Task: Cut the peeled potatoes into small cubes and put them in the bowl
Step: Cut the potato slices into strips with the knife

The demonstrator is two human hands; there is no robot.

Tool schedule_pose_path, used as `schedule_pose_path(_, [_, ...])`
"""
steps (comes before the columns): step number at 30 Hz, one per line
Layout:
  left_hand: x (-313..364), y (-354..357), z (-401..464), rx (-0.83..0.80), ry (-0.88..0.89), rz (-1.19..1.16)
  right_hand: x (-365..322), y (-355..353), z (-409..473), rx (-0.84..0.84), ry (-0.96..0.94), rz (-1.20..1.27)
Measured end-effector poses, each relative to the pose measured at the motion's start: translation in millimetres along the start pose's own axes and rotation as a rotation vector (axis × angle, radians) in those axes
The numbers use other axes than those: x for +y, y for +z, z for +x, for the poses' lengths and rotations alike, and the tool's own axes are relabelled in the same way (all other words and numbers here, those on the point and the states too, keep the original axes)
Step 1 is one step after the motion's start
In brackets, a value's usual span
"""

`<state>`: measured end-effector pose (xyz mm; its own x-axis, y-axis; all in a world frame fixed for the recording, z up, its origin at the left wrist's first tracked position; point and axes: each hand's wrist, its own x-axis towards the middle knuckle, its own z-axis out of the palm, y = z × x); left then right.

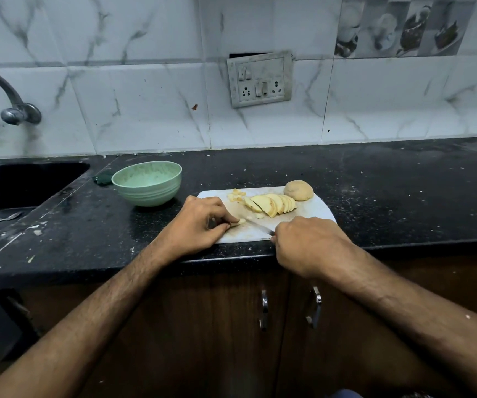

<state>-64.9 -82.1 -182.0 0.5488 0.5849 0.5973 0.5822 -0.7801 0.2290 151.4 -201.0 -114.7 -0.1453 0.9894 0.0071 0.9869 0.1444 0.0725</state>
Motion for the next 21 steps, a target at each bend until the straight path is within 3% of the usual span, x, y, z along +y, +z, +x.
schedule_pose_path(21, [10.8, -7.1, -1.9, 0.026, -0.097, -0.132, 3.1, -6.3, -0.2, -0.025, 0.009, 0.099])
